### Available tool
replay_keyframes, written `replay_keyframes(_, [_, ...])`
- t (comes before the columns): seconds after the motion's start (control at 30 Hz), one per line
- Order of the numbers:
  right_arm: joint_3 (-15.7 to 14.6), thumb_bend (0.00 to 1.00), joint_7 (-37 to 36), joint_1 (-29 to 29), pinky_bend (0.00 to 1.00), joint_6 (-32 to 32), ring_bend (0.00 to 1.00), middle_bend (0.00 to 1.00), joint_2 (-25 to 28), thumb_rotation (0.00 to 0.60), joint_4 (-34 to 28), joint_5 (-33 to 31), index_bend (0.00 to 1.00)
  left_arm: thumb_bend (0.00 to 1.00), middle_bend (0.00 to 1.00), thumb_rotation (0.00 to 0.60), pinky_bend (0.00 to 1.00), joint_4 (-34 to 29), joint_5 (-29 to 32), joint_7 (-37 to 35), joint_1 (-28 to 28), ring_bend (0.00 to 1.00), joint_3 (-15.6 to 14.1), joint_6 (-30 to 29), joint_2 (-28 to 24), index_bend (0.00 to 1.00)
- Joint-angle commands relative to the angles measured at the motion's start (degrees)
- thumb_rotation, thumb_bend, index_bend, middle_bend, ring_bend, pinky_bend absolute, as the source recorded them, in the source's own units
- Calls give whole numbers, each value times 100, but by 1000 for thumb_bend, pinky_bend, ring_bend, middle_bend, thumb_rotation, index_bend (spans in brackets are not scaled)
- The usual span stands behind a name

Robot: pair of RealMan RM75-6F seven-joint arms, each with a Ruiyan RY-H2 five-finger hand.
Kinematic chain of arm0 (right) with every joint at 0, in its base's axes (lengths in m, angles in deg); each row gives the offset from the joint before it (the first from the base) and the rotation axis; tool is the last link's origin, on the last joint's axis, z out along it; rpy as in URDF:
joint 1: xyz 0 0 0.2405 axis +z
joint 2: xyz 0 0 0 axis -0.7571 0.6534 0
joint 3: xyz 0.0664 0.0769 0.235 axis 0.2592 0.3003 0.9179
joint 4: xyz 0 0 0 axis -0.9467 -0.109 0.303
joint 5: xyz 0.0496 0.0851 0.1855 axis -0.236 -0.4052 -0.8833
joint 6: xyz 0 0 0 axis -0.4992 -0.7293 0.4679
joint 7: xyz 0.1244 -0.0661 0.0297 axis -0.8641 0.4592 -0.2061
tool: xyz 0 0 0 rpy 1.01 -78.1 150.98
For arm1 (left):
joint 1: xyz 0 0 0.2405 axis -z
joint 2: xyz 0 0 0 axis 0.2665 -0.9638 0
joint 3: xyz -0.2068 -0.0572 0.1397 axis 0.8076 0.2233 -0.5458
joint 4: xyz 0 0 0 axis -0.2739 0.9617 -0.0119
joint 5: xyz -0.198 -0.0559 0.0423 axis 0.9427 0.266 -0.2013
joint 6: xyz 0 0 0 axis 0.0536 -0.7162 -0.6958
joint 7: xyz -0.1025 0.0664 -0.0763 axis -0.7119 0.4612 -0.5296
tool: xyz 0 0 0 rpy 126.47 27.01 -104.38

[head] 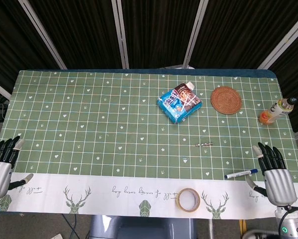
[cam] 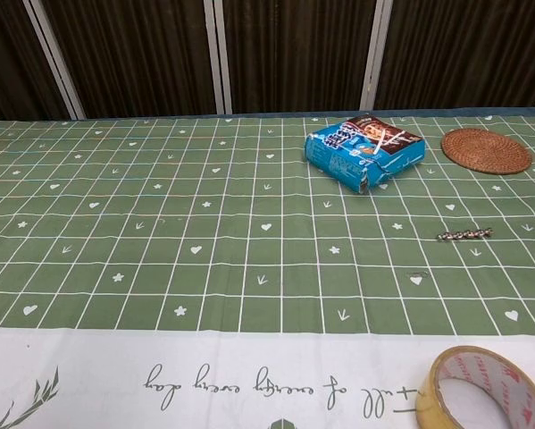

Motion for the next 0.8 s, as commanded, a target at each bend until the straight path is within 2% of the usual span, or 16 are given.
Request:
replay_keyframes(0.03, [-9,92,11,0,0,-12,0,0,-5,600,-1,0,0,14,0,600,0,-1,4,2,0,0,2,1,-2,0])
replay_keyframes(0.33, [-27,92,53,24,0,-79,0,0,-27,600,-39,4,9,13,0,600,0,-16,-4,10,-12,0,4,-29,-14,0])
replay_keyframes(0.57, [54,92,144,191,0,-286,0,0,-86,600,-219,-26,105,14,0,600,0,-16,21,18,5,0,18,4,-5,0])
replay_keyframes(0.7, [286,98,387,518,0,-630,0,15,-195,600,-443,-136,219,12,0,600,0,-26,35,26,10,0,33,2,-2,0])
replay_keyframes(0.8, [621,103,987,1031,0,-1299,0,65,-434,600,-792,-460,290,13,0,600,0,-41,63,-8,15,0,57,3,-19,0])
